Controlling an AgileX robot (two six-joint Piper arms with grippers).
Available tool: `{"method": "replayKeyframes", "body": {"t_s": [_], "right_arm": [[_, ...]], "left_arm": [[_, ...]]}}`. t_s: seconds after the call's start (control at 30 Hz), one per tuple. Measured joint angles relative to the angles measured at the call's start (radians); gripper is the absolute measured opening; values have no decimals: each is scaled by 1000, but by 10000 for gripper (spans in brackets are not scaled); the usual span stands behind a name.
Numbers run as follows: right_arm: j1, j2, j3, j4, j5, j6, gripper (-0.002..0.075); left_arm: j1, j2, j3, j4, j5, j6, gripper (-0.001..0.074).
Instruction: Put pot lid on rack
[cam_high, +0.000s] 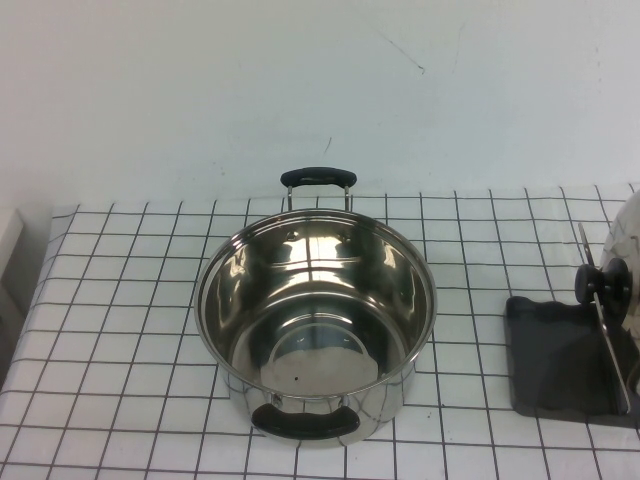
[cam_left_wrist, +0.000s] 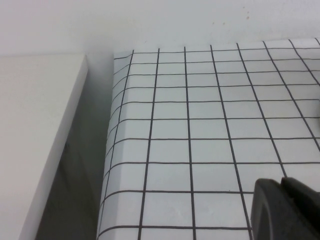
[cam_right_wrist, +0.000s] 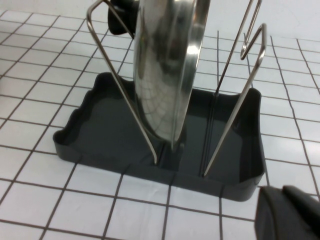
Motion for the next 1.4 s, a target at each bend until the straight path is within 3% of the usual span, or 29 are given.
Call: {"method": "replayKeyframes", "body": {"t_s": [1.4], "right_arm": [[-27,0,0,0,2,0,-2]], "left_arm": [[0,0,-2,-36,13,-9,-2]]}}
